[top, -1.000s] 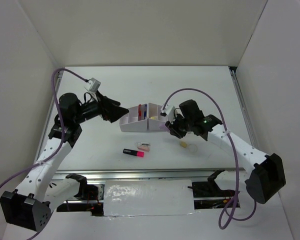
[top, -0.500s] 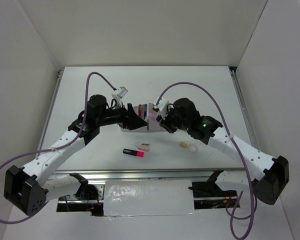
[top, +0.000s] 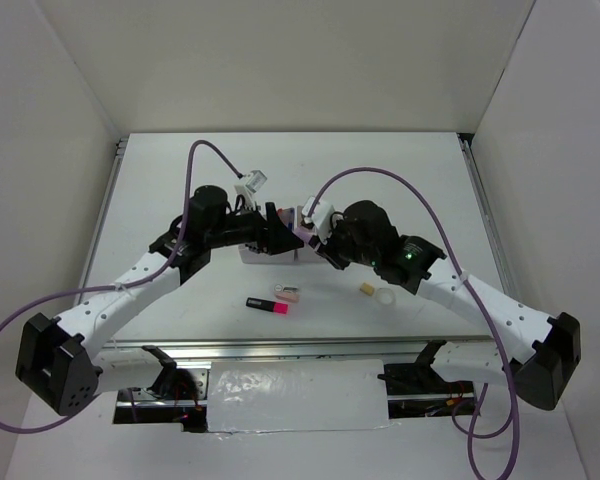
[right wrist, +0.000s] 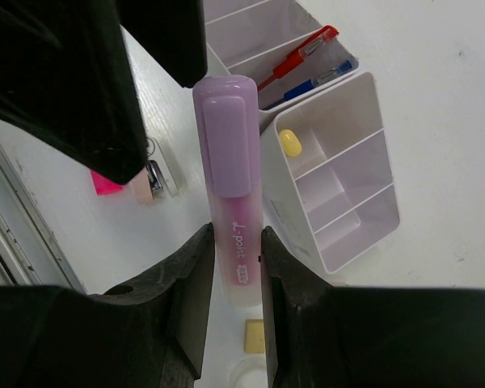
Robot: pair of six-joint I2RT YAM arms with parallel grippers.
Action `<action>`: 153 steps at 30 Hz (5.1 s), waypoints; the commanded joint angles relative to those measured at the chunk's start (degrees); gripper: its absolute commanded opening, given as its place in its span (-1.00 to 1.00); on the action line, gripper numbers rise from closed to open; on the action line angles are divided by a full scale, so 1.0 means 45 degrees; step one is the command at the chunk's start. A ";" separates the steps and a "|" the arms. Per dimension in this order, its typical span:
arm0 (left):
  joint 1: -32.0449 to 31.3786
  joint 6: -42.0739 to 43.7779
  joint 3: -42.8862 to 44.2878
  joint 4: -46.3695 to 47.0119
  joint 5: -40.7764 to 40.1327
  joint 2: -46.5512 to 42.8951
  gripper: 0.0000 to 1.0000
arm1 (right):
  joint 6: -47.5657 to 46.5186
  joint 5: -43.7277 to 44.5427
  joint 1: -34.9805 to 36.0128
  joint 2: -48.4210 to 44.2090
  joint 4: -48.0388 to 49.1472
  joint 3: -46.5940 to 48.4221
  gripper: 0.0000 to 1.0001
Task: Sort the stationery into containers
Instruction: Pick up the stationery from the center of the board, then place the stationery in the storage box, then pick up the pen from the center of the board.
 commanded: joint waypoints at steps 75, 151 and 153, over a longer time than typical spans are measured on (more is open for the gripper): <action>-0.0899 0.7094 0.6007 -0.3014 -0.5240 0.3486 -1.00 | 0.8471 -0.3103 -0.6619 0.6809 0.1887 0.0721 -1.00; 0.0800 0.8538 0.4584 -0.4811 -0.0359 0.0695 0.99 | -0.1842 0.0452 -0.8630 0.7318 -0.2233 0.0115 -0.70; 0.0820 0.9140 0.4524 -0.4947 -0.0261 0.0539 0.94 | -0.1706 -0.0092 -0.8708 0.6889 -0.2932 0.0289 -0.84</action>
